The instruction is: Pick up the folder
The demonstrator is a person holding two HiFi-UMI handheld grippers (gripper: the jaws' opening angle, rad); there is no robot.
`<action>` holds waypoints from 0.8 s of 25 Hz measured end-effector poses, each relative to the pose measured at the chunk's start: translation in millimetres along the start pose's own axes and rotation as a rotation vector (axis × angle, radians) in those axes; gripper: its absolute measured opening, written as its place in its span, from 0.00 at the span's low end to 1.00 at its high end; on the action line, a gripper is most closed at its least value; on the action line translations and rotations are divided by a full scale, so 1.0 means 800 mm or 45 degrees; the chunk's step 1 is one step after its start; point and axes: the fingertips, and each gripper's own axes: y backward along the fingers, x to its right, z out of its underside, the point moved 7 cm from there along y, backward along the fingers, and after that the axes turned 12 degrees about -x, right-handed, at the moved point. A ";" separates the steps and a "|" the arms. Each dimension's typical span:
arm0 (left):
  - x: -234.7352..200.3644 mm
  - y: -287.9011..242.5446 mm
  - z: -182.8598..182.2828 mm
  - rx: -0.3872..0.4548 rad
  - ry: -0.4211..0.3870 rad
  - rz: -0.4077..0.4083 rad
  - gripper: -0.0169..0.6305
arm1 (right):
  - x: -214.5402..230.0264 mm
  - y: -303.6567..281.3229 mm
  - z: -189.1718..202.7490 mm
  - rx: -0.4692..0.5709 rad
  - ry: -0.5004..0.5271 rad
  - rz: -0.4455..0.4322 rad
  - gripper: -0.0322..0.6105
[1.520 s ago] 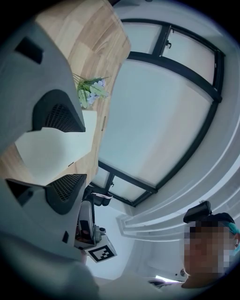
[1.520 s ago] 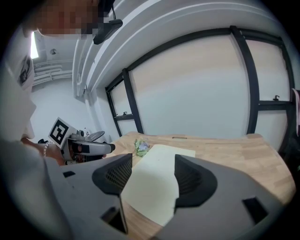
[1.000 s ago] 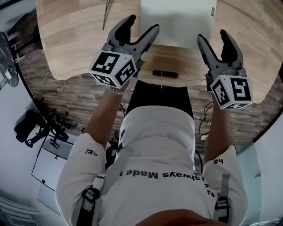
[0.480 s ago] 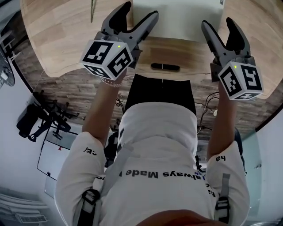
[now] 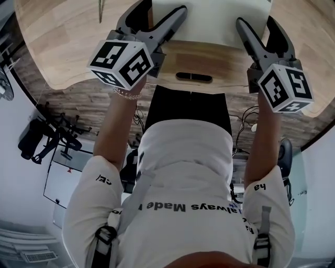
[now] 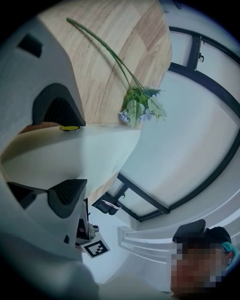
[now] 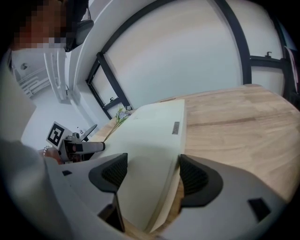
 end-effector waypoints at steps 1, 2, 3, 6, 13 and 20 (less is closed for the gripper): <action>-0.002 -0.001 0.000 0.000 0.001 0.000 0.52 | 0.001 -0.002 0.000 -0.003 -0.002 0.000 0.52; -0.002 -0.002 0.000 0.001 0.000 -0.001 0.52 | 0.001 -0.004 0.000 -0.003 -0.001 0.000 0.52; -0.002 -0.002 0.000 0.001 -0.004 -0.003 0.52 | 0.002 -0.004 0.000 -0.002 0.001 0.001 0.52; 0.001 -0.003 0.000 0.004 -0.017 -0.012 0.52 | 0.003 -0.002 0.000 0.004 0.011 0.016 0.52; 0.007 -0.001 -0.004 0.004 -0.019 -0.029 0.52 | -0.001 0.005 -0.004 -0.003 0.029 0.068 0.52; 0.018 0.008 -0.013 0.036 -0.031 -0.047 0.52 | -0.007 0.019 -0.012 0.019 0.040 0.079 0.52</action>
